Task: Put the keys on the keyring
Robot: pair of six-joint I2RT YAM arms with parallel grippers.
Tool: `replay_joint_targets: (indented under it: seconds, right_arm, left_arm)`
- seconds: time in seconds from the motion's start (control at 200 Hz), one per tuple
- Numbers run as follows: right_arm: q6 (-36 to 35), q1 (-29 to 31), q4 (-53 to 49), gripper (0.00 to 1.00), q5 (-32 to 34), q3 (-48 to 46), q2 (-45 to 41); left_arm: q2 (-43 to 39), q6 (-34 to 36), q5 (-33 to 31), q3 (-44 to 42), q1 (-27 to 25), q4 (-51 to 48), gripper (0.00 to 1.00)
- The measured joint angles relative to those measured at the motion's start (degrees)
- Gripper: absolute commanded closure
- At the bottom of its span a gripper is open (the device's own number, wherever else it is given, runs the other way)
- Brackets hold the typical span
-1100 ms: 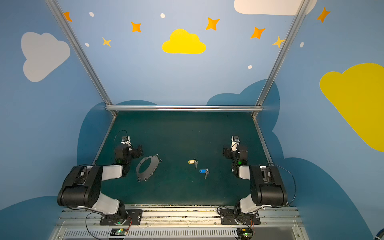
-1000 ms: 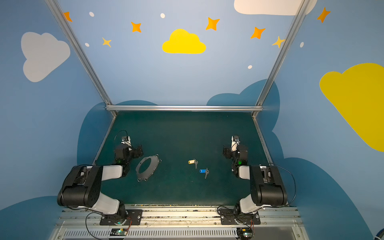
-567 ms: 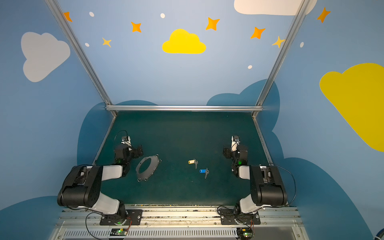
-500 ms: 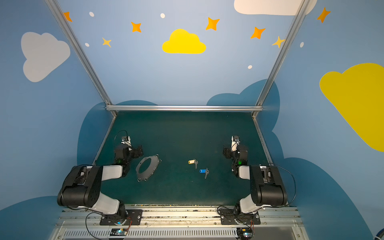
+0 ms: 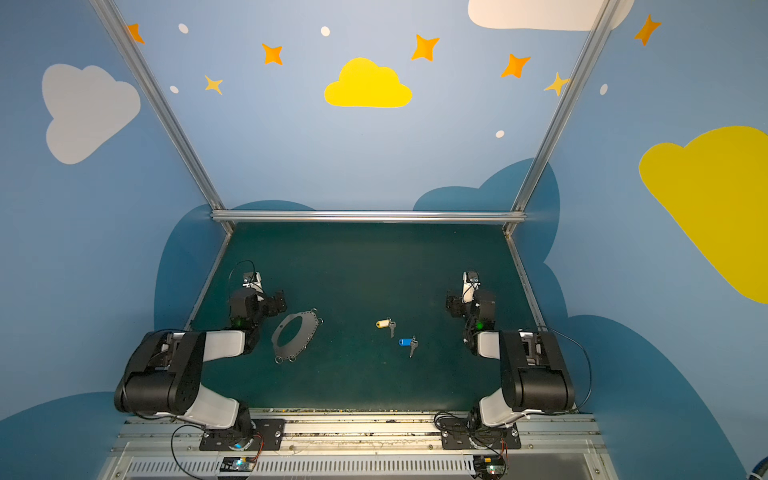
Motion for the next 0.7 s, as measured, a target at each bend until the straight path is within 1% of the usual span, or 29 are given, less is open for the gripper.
replay_joint_targets:
  seconds: [0.436,0.511,0.561,0.631,0.701]
  right_arm:
    - [0.0,0.0,0.0,0.13,-0.04,0.0,0.0]
    - [0.11,0.0,0.0,0.13,0.26,0.02,-0.02]
    - [0.11,0.0,-1.33,0.13,0.83,0.26,-0.72]
    - [0.09,0.13,-8.24,0.13,1.31,2.47,-3.69]
    - [0.94,0.13,-14.49,0.13,1.53,5.97,-7.72]
  left_arm:
    - [0.0,-0.02,0.04,0.0,0.04,0.0,0.01]
    - [-0.04,-1.11,-0.92,0.33,0.07,-0.63,0.01]
    - [-0.72,-1.84,-2.25,2.12,0.11,-4.7,0.01]
    - [-2.78,-2.25,-3.13,6.86,0.17,-11.85,0.01]
    - [-5.77,-4.15,-4.15,10.86,0.22,-15.98,0.01]
